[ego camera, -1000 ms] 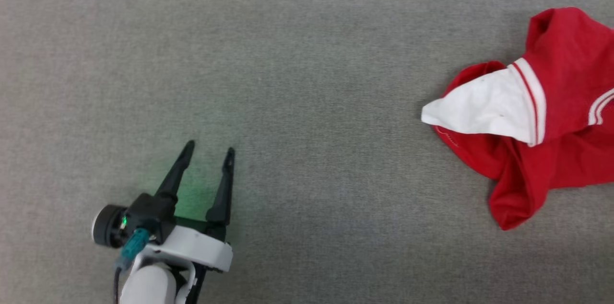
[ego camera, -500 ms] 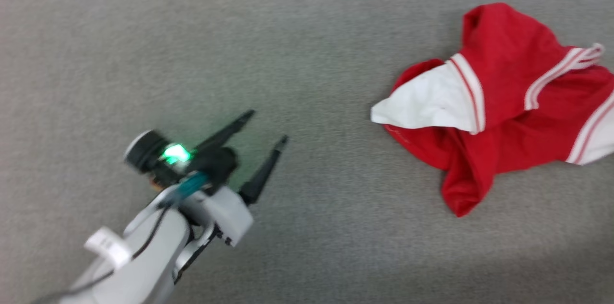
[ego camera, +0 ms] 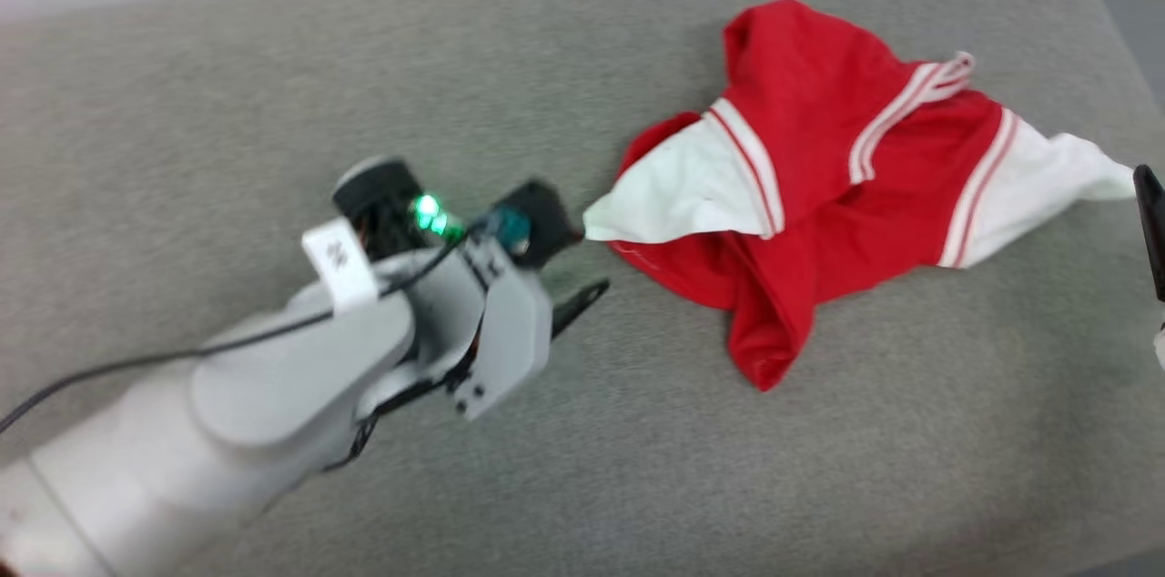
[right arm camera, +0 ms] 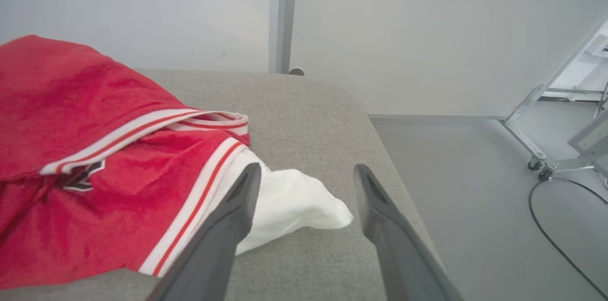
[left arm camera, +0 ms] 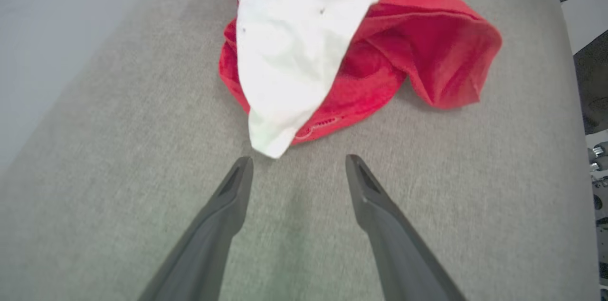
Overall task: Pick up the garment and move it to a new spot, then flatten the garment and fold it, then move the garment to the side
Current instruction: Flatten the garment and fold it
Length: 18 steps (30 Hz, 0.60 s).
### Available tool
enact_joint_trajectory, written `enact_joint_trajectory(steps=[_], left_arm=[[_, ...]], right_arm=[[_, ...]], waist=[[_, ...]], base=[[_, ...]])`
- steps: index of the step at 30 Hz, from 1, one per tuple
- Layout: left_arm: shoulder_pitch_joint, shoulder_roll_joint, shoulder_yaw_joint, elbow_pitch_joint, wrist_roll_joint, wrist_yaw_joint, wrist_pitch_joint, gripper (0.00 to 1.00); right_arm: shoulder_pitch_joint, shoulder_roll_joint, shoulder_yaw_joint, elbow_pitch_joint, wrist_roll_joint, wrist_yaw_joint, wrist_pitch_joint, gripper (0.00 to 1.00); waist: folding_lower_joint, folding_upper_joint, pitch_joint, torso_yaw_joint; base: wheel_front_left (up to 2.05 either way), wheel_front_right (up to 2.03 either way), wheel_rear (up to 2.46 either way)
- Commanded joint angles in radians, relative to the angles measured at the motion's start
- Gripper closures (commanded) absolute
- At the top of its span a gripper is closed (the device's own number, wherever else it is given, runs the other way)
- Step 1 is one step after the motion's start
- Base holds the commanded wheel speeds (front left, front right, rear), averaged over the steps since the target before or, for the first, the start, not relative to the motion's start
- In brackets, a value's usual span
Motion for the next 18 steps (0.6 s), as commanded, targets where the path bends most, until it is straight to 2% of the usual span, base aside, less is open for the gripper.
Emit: enact_joint_trajectory(steps=[1,6,12,18], left_arm=[[-0.022,-0.014,-0.008,0.013,-0.014,-0.001,-0.004,0.00],[-0.085,-0.058,-0.025,0.038,-0.027,-0.001,0.022,0.00],[-0.058,-0.090,-0.024,0.011,0.014,-0.001,0.080,0.00],[-0.092,-0.116,-0.025,0.110,0.068,-0.001,-0.013,0.00]], right_arm=[[0.022,0.010,-0.023,-0.018,-0.015,-0.002,0.008,0.00],[0.070,0.052,-0.110,-0.108,-0.074,-0.002,0.062,0.00],[0.121,0.112,-0.186,-0.196,-0.136,-0.002,0.119,0.00],[0.151,0.154,-0.223,-0.257,-0.181,-0.002,0.168,0.00]], waist=[[-0.0001,0.0000,0.013,-0.036],[-0.0001,0.0000,0.023,-0.060],[-0.0001,0.0000,0.028,-0.076],[-0.0001,0.0000,0.029,-0.086]], base=[[0.00,0.00,0.00],[0.00,0.00,0.00],[0.00,0.00,0.00],[0.00,0.00,0.00]])
